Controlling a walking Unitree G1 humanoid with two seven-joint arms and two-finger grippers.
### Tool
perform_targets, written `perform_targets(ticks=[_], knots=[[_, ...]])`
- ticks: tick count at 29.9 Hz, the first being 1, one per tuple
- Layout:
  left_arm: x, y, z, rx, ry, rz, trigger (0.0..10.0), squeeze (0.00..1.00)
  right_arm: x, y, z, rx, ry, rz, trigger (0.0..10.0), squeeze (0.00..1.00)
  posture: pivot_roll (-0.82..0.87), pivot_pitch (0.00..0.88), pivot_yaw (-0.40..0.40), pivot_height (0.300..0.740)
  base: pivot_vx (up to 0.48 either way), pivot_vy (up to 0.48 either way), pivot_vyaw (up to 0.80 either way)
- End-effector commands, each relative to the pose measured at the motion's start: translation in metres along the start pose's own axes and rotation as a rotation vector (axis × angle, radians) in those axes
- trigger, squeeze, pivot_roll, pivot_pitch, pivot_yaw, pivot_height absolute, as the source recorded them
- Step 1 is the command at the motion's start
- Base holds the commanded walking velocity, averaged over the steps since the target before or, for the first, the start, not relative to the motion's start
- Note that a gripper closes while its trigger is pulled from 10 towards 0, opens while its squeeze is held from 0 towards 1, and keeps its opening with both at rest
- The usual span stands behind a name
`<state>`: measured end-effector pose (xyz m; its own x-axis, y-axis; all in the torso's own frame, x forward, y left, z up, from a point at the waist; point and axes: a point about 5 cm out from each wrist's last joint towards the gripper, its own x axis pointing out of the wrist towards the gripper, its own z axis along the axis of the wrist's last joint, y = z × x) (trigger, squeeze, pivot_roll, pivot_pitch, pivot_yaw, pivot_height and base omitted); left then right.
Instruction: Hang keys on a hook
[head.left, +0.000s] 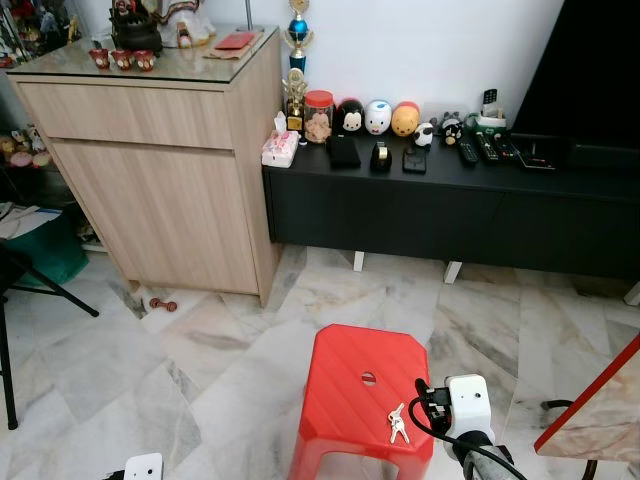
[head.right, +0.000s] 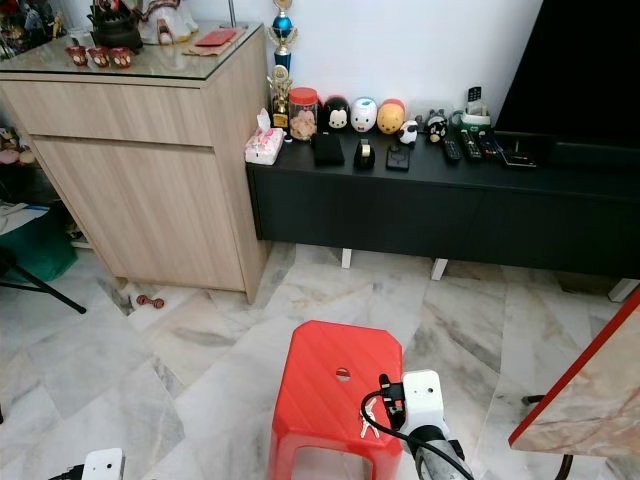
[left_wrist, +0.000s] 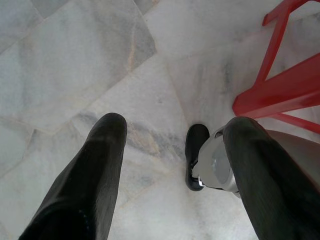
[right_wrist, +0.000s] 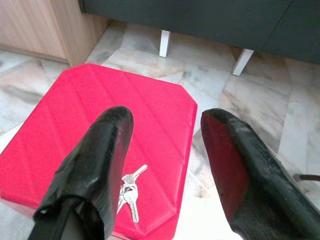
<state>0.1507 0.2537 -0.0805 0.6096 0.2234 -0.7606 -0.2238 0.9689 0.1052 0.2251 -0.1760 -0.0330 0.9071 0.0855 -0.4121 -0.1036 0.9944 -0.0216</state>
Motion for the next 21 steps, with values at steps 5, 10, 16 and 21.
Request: perform_targets(ticks=[5, 10, 16, 21], knots=[[-0.001, 0.0, -0.003, 0.007, 0.003, -0.004, 10.0, 0.0, 0.006, 0.002, 0.005, -0.004, 0.01, 0.012, 10.0, 0.0, 0.14, 0.0, -0.048, 0.67, 0.0, 0.0, 0.0], [-0.001, -0.001, -0.002, 0.004, -0.004, -0.003, 10.0, 0.0, 0.007, 0.003, 0.005, -0.007, 0.016, 0.023, 10.0, 0.0, 0.14, 0.0, -0.048, 0.651, 0.0, 0.0, 0.0], [-0.001, -0.001, 0.001, -0.006, -0.049, 0.005, 10.0, 0.0, 0.009, 0.002, 0.006, -0.028, 0.021, 0.011, 10.0, 0.0, 0.15, 0.0, -0.059, 0.641, 0.0, 0.0, 0.0], [0.002, -0.004, 0.022, 0.005, -0.162, 0.014, 10.0, 0.0, 0.011, 0.003, 0.007, -0.025, 0.03, 0.028, 10.0, 0.0, 0.15, 0.011, -0.073, 0.641, 0.0, 0.0, 0.0]])
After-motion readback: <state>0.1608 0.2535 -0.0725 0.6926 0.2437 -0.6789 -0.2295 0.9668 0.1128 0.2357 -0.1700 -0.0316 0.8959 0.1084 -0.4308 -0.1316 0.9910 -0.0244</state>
